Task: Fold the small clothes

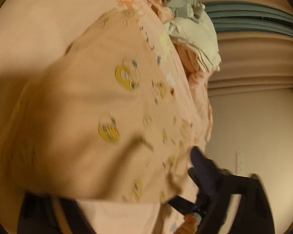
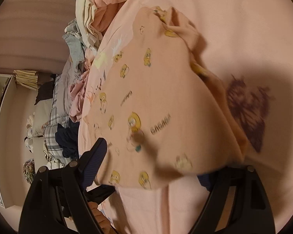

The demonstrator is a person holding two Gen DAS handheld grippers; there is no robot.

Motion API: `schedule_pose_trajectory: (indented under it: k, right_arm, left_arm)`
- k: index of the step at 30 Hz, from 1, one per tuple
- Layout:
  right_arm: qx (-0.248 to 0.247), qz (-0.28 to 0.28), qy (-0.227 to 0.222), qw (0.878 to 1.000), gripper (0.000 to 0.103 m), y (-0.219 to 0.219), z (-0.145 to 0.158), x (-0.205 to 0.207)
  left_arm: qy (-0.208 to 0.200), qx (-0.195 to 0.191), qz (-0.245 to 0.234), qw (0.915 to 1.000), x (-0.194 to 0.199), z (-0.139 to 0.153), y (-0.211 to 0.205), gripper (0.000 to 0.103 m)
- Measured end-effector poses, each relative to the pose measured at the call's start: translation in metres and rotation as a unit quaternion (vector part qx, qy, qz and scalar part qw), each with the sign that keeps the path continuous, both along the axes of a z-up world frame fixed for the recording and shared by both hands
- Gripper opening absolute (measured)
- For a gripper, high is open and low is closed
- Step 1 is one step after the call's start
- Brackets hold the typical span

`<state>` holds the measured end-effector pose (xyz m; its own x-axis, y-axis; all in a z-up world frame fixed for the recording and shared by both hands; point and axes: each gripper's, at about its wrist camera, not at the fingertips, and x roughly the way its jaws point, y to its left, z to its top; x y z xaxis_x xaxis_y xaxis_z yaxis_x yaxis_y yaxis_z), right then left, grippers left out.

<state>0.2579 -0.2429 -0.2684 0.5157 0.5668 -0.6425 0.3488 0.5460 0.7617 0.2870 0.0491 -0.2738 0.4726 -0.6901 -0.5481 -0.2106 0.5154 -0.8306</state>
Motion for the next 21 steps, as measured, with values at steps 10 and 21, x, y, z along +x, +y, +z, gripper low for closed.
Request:
schedule_pose_trajectory:
  k: [10, 21]
  right_arm:
    - [-0.082, -0.015, -0.017, 0.996, 0.01, 0.002, -0.013, 0.024]
    - [-0.055, 0.007, -0.086, 0.995, 0.007, -0.007, 0.032, -0.014]
  left_arm:
    - [-0.011, 0.124, 0.022, 0.992, 0.012, -0.008, -0.009, 0.013]
    - [-0.085, 0.201, -0.002, 0.9759, -0.055, 0.046, -0.019, 0.006]
